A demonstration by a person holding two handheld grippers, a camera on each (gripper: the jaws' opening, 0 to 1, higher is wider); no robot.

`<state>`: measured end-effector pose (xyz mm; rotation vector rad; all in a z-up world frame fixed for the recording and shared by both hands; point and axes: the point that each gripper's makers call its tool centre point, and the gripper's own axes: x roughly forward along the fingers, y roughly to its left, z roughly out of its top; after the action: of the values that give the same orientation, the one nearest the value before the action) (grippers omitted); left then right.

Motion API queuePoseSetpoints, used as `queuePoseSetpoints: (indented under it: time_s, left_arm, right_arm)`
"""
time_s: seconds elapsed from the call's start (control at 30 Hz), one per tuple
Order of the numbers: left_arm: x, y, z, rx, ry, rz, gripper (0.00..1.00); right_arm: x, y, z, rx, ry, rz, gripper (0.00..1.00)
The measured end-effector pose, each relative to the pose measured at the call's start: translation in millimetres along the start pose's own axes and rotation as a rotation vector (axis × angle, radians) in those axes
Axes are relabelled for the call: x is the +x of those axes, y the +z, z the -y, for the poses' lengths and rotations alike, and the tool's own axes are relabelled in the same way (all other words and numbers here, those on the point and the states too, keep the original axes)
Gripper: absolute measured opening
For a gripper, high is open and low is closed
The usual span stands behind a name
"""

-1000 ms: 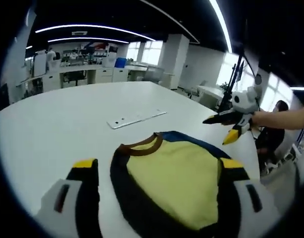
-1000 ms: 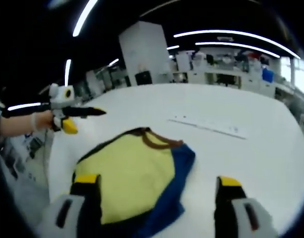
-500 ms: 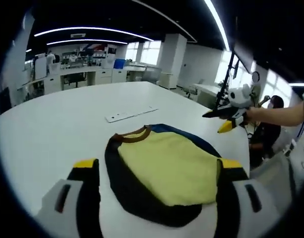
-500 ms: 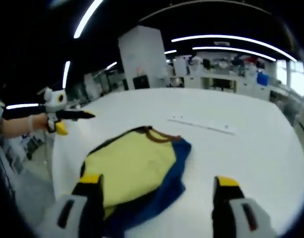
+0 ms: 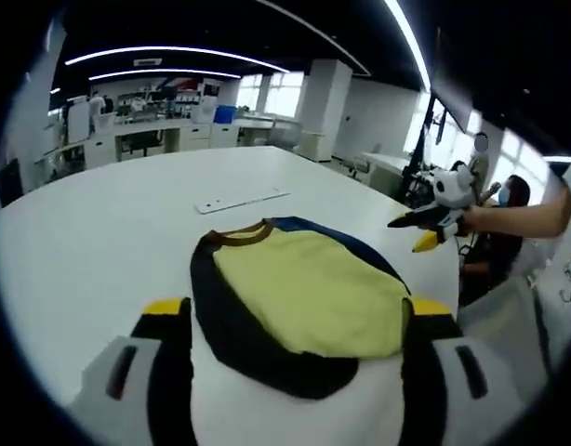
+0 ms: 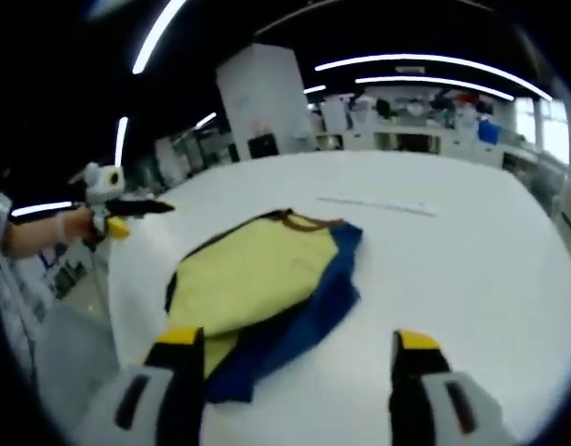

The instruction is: Fold the garment on the visible template until the final outline fits inside the template.

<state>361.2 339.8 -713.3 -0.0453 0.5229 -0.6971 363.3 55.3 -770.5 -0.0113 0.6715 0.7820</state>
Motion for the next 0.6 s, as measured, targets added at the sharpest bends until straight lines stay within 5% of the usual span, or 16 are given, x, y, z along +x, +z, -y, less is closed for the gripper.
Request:
queuePoseSetpoints:
  time_s: [0.2,0.33,0.6]
  left_arm:
    - [-2.5,-3.1,11.5,-0.006,-0.007,0.006,0.88]
    - [-1.2,-5.4,16.3,-0.018,-0.014,0.005,0.87]
    - [-1.9,-11.4,17.4,-0.032,-0.021,0.006,0.87]
  right_arm:
    - [-4.1,-13.9,-16.4,-0.02,0.036,-0.004,0.64]
    - [-3.9,-28.4,-28.4,-0.125,0.057,-0.051,0.53]
    - [0.5,-49.3,-43.8,-0.194,0.087,-0.081,0.36]
